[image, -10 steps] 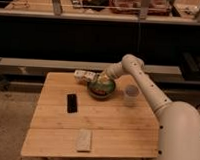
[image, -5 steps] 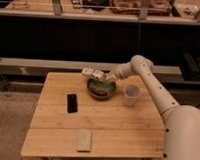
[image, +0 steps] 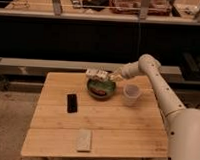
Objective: Place the bottle in the ceramic bowl
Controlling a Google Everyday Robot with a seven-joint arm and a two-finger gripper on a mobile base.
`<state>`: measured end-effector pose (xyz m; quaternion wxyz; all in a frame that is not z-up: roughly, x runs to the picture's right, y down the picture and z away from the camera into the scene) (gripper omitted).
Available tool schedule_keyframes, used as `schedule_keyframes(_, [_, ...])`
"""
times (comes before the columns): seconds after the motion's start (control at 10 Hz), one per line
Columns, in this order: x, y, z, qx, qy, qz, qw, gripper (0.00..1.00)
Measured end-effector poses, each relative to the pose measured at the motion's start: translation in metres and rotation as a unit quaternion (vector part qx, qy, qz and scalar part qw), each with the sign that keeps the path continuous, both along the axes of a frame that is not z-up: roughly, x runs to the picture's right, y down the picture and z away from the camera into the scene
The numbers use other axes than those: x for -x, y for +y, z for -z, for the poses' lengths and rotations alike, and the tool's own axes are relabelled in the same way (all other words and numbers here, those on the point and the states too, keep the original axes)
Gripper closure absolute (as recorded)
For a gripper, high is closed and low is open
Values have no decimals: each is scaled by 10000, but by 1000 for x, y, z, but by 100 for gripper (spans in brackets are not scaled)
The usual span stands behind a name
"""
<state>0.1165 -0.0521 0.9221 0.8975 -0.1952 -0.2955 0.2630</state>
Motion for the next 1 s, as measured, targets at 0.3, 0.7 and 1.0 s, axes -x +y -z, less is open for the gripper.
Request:
schedule_keyframes(0.3, [-19,6,2,52,-16,80,10000,20])
schedule_keyframes(0.7, [-26,3,4,23,0,39,10000,20])
schedule_keyframes(1.0, [-28,3,4,21,10,31,10000,20])
